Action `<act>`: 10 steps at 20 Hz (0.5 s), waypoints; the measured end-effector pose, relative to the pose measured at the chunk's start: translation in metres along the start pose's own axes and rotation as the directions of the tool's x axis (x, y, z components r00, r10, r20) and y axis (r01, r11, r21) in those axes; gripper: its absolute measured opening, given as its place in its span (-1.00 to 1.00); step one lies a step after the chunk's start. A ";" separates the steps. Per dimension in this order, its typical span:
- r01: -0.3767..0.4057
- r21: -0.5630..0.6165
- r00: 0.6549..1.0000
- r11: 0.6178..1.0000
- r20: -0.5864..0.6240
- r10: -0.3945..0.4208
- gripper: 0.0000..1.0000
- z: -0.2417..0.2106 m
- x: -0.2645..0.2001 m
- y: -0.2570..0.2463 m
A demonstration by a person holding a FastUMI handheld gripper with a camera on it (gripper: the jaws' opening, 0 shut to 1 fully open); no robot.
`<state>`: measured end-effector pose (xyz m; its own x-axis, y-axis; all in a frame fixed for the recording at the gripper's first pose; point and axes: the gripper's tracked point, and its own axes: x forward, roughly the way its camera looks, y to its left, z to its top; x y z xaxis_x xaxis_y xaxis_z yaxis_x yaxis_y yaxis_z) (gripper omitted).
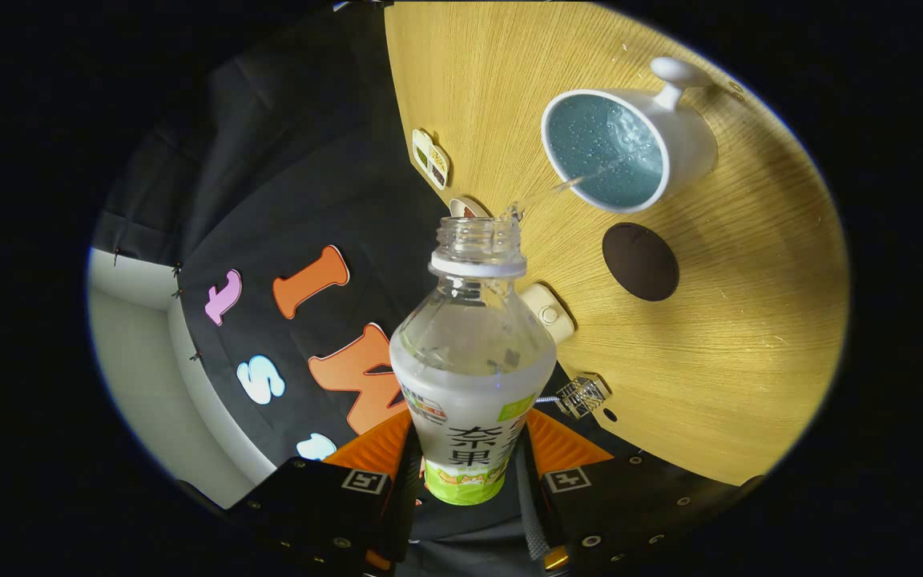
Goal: Take the bottle from table, then pour the juice into the cup, finally place the bottle on the coaster
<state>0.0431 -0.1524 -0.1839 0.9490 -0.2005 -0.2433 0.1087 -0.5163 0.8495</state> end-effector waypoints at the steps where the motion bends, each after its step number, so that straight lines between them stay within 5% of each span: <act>1: -0.003 0.010 1.000 1.000 0.002 0.003 0.13 0.000 -0.001 0.003; 10: -0.020 0.058 1.000 0.998 0.001 0.020 0.13 0.002 -0.001 0.004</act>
<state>0.0421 -0.1561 -0.1814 0.9507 -0.2115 -0.2267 0.0725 -0.5594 0.8257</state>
